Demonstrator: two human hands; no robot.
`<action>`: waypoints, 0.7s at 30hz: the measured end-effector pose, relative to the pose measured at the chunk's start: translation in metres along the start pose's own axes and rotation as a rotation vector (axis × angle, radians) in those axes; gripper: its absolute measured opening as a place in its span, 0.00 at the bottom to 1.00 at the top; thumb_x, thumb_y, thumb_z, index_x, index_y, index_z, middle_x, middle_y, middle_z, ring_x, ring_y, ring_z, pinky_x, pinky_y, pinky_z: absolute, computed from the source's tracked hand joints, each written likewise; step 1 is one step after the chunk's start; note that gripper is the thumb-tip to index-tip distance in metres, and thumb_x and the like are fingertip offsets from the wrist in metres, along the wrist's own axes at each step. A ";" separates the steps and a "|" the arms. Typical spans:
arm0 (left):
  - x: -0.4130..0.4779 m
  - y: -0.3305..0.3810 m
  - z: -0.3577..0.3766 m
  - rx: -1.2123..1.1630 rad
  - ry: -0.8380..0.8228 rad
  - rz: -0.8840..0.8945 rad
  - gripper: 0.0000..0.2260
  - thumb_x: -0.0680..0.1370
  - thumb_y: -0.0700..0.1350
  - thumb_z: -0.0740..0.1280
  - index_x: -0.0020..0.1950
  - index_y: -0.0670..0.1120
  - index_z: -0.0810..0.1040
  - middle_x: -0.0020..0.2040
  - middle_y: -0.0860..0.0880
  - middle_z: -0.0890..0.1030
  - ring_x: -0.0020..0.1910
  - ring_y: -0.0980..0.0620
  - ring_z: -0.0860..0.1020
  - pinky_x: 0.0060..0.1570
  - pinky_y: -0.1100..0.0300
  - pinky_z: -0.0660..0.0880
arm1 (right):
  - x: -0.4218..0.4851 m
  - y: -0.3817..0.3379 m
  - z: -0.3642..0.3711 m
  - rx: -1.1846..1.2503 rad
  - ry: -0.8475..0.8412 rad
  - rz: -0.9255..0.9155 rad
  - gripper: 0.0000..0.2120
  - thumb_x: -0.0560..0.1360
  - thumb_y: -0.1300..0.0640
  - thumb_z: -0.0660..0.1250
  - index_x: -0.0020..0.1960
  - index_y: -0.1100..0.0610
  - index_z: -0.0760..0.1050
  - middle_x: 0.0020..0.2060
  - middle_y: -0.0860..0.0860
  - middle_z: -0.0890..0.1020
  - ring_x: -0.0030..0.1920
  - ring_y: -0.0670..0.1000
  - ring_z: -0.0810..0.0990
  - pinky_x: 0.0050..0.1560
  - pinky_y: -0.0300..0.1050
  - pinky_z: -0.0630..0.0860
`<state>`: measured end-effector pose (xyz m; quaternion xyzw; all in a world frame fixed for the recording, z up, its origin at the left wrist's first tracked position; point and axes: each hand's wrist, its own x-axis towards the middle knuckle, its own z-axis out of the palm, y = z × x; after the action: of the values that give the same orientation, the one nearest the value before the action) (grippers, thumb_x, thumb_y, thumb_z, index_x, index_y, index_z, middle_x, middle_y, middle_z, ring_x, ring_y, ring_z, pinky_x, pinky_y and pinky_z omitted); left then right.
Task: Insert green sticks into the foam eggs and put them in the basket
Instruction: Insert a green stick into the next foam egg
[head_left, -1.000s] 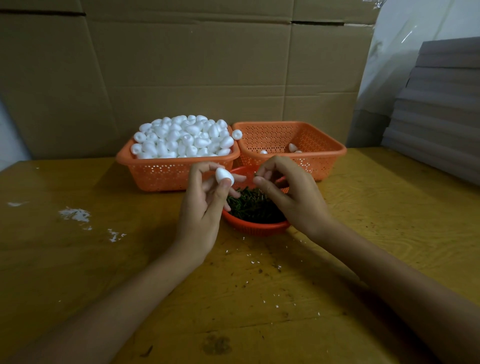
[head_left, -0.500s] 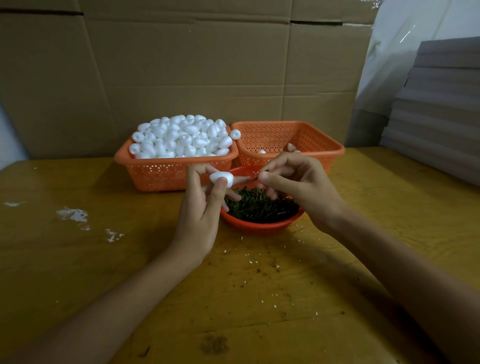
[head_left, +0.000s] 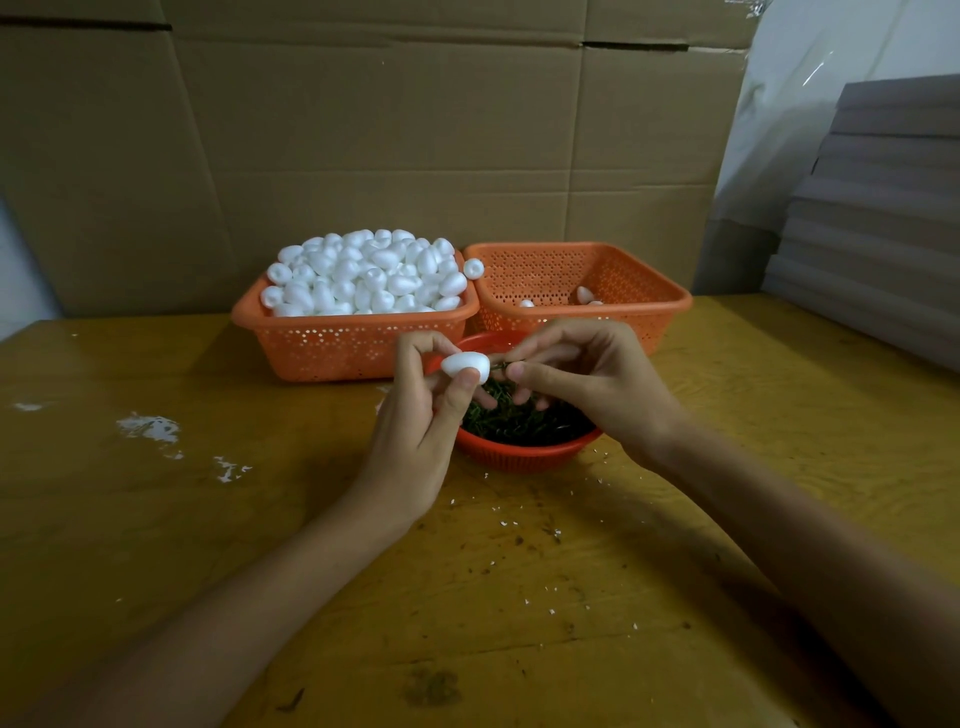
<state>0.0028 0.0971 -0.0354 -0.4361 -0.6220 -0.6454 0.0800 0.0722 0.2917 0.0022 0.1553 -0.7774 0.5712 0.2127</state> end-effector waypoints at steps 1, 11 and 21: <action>0.000 0.000 0.000 0.001 -0.004 0.001 0.11 0.83 0.57 0.60 0.59 0.53 0.66 0.50 0.52 0.84 0.50 0.50 0.86 0.46 0.66 0.76 | 0.000 0.000 0.000 -0.011 0.006 -0.009 0.07 0.76 0.64 0.75 0.52 0.64 0.84 0.42 0.55 0.88 0.39 0.52 0.85 0.40 0.40 0.81; 0.000 -0.003 0.000 -0.022 -0.007 -0.019 0.08 0.84 0.54 0.63 0.59 0.53 0.67 0.50 0.52 0.84 0.49 0.49 0.86 0.47 0.64 0.76 | -0.001 -0.001 0.002 -0.099 -0.019 -0.017 0.09 0.77 0.64 0.74 0.57 0.62 0.85 0.43 0.51 0.89 0.39 0.51 0.85 0.41 0.40 0.81; 0.001 -0.004 -0.002 -0.043 0.038 -0.042 0.10 0.81 0.54 0.67 0.56 0.51 0.70 0.49 0.50 0.88 0.47 0.48 0.87 0.42 0.55 0.77 | -0.001 0.001 0.003 -0.101 0.006 -0.036 0.06 0.75 0.67 0.76 0.51 0.66 0.83 0.42 0.58 0.88 0.42 0.57 0.88 0.49 0.50 0.84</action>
<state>-0.0016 0.0968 -0.0372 -0.4121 -0.6156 -0.6682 0.0689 0.0720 0.2892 0.0002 0.1565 -0.8016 0.5279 0.2328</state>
